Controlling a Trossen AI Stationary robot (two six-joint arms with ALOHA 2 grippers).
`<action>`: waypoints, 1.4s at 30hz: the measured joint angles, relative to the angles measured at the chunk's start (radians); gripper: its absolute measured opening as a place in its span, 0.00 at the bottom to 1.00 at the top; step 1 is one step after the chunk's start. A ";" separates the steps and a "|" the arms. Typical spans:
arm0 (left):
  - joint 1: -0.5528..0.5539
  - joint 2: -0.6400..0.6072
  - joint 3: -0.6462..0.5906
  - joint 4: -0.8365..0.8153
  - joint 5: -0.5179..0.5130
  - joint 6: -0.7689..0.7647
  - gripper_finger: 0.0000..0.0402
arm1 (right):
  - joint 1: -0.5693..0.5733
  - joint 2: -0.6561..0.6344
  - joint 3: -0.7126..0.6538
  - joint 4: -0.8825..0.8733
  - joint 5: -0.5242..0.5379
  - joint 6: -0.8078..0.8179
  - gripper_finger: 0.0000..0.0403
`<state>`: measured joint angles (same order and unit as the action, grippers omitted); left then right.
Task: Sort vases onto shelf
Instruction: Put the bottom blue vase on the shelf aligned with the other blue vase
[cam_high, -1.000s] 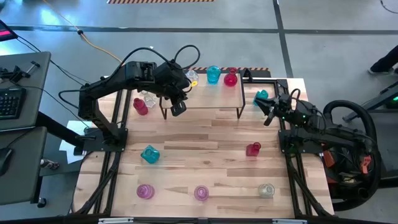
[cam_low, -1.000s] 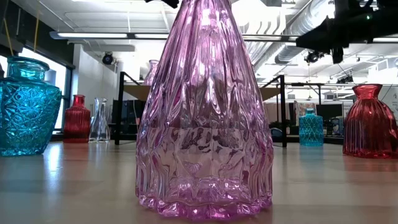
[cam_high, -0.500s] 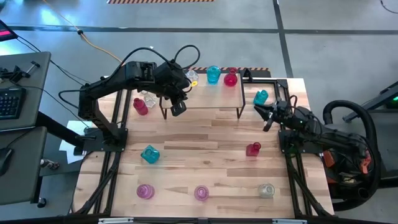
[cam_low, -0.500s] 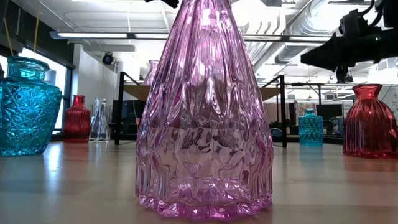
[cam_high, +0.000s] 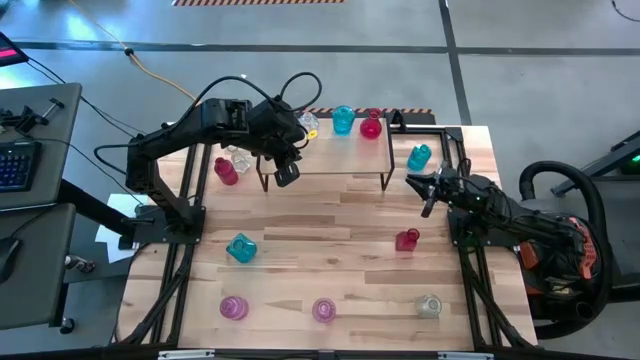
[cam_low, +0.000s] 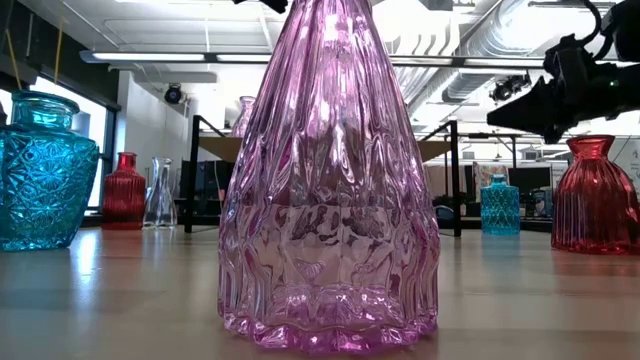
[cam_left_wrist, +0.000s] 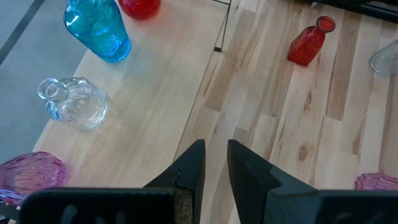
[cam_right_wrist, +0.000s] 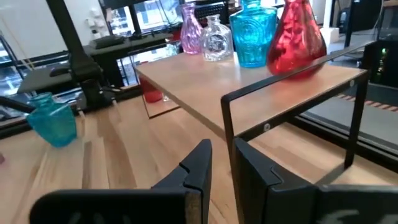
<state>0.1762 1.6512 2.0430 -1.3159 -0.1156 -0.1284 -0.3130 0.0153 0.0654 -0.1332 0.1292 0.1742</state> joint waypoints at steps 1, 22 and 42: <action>0.000 0.000 0.000 0.000 0.000 0.000 0.14 | 0.000 0.002 0.000 0.000 0.001 0.002 0.12; 0.000 0.000 0.000 0.000 0.000 0.000 0.14 | 0.000 0.003 0.000 0.000 0.017 0.008 0.12; -0.001 0.014 0.001 -0.042 0.089 -0.210 0.14 | 0.000 0.003 0.000 -0.001 0.017 0.008 0.12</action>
<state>0.1755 1.6657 2.0438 -1.3576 -0.0268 -0.3386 -0.3132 0.0185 0.0654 -0.1345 0.1459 0.1822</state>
